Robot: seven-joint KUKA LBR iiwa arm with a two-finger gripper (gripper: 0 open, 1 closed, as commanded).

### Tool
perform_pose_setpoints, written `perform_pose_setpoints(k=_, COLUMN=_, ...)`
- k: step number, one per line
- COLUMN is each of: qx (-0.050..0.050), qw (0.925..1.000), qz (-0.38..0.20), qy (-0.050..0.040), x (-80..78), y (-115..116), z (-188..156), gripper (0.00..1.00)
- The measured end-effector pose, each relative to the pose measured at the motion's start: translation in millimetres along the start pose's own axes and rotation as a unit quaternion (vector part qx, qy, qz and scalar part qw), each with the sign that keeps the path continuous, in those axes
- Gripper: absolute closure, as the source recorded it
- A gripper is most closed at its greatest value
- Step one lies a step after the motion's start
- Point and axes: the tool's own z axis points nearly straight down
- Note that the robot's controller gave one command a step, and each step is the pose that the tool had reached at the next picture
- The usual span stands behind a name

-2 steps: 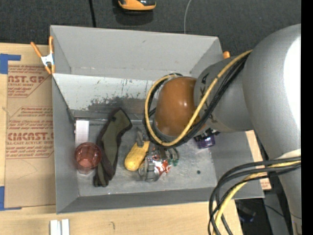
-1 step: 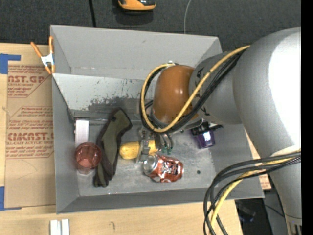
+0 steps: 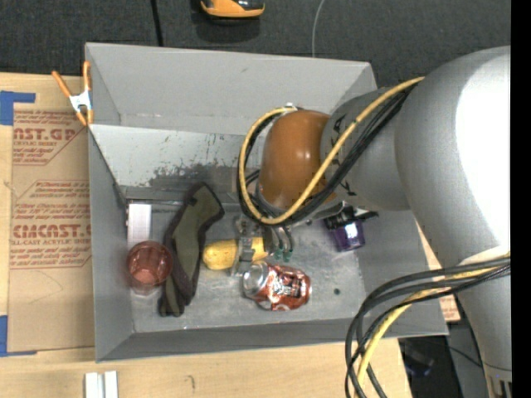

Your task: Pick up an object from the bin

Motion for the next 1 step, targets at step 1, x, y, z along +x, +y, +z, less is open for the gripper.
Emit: perform_pose_setpoints(k=1, qx=0.002, qw=0.9994, qz=-0.034, qy=0.0019, x=1.2, y=3.7, z=-196.9, gripper=1.0)
